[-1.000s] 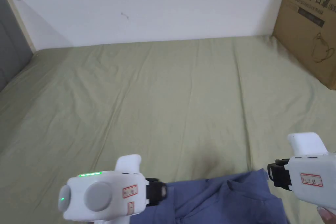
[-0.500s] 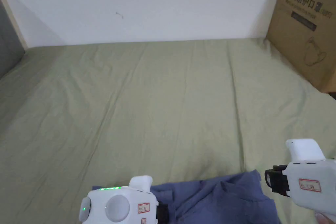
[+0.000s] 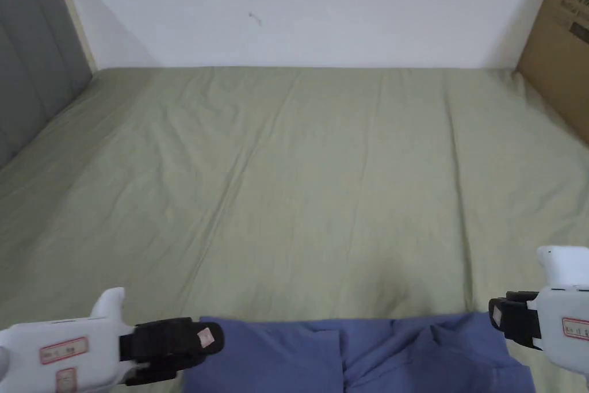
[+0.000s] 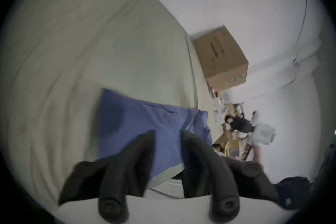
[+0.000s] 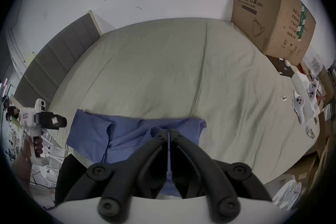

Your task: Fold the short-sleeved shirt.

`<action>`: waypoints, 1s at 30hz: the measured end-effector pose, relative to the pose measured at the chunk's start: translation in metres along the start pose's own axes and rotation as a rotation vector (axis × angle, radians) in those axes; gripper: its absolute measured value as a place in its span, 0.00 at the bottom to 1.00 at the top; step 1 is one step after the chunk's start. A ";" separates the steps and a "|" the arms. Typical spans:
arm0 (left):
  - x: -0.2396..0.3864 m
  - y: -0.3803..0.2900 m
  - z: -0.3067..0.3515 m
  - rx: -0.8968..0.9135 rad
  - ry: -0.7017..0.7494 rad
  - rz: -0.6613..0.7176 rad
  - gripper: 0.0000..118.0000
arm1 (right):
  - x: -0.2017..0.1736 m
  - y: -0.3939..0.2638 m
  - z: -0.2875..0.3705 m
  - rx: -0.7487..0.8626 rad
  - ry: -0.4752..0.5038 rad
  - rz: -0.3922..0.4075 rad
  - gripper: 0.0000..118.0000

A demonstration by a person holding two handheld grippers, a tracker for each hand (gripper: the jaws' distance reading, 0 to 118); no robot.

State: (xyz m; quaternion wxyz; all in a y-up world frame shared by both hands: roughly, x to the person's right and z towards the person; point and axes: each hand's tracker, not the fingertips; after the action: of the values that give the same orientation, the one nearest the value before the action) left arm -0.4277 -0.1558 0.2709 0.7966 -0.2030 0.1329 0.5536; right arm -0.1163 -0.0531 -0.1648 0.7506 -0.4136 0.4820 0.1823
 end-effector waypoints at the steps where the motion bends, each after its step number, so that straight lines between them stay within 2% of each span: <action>1: -0.008 0.000 0.005 0.001 0.011 0.011 0.59 | 0.000 0.000 -0.001 -0.004 0.000 -0.006 0.01; 3: -0.028 0.004 0.005 -0.009 -0.003 0.051 0.94 | 0.001 -0.001 -0.002 -0.008 0.007 -0.022 0.01; 4: -0.034 0.003 -0.001 -0.032 -0.027 0.078 1.00 | 0.000 -0.001 -0.001 -0.006 0.018 -0.035 0.01; 5: -0.039 0.005 -0.005 -0.006 -0.074 0.087 1.00 | -0.001 -0.001 -0.001 -0.007 0.027 -0.042 0.01; 9: -0.069 -0.005 -0.047 -0.074 -0.098 0.196 1.00 | -0.011 0.004 0.000 -0.020 0.019 -0.021 0.01; 10: -0.068 -0.008 -0.053 -0.062 -0.155 0.196 1.00 | -0.008 0.002 -0.003 -0.019 0.013 -0.019 0.01; 12: -0.068 -0.007 -0.073 -0.075 -0.356 0.208 1.00 | -0.007 0.003 -0.001 -0.021 0.035 -0.044 0.01; 13: -0.079 -0.012 -0.089 -0.188 -0.475 0.314 1.00 | -0.007 0.004 0.001 -0.023 0.072 -0.081 0.01; 14: -0.082 -0.018 -0.100 -0.220 -0.484 0.366 1.00 | -0.014 0.009 0.009 -0.024 0.098 -0.102 0.01; 15: -0.083 -0.019 -0.105 -0.205 -0.471 0.328 1.00 | -0.015 0.011 0.010 -0.024 0.116 -0.120 0.01; 16: -0.083 -0.017 -0.104 -0.189 -0.454 0.286 0.97 | -0.016 0.012 0.011 -0.026 0.123 -0.125 0.01; 17: -0.097 -0.014 -0.110 -0.191 -0.424 0.261 0.89 | -0.018 0.013 0.012 -0.027 0.126 -0.124 0.01; 18: -0.106 -0.015 -0.113 -0.205 -0.295 0.253 0.61 | -0.019 0.014 0.012 -0.027 0.129 -0.117 0.01; 19: -0.112 -0.017 -0.116 -0.221 -0.146 0.208 0.25 | -0.022 0.014 0.012 -0.028 0.131 -0.110 0.01; 20: -0.110 -0.017 -0.113 -0.202 -0.269 0.212 0.06 | -0.024 0.014 0.012 -0.028 0.131 -0.100 0.01; 21: -0.104 -0.015 -0.114 -0.189 -0.283 0.205 0.06 | -0.026 0.014 0.011 -0.029 0.129 -0.089 0.01; 23: -0.101 -0.016 -0.117 -0.191 -0.195 0.203 0.06 | -0.026 0.012 0.007 -0.038 0.135 -0.077 0.01; 26: -0.046 -0.022 -0.096 -0.161 0.011 0.029 0.06 | -0.026 0.010 0.003 -0.051 0.160 -0.075 0.01; 28: -0.006 -0.029 -0.083 -0.156 0.207 -0.130 0.06 | -0.026 0.009 0.003 -0.052 0.166 -0.072 0.01; 30: 0.034 -0.032 -0.064 -0.139 0.575 -0.435 0.06 | -0.027 0.009 0.006 -0.064 0.190 -0.061 0.01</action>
State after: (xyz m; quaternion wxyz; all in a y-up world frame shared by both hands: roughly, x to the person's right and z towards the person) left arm -0.3845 -0.1676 0.2051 0.8100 -0.4276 0.2671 0.2994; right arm -0.1318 -0.0393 -0.1442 0.6931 -0.4675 0.5319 0.1347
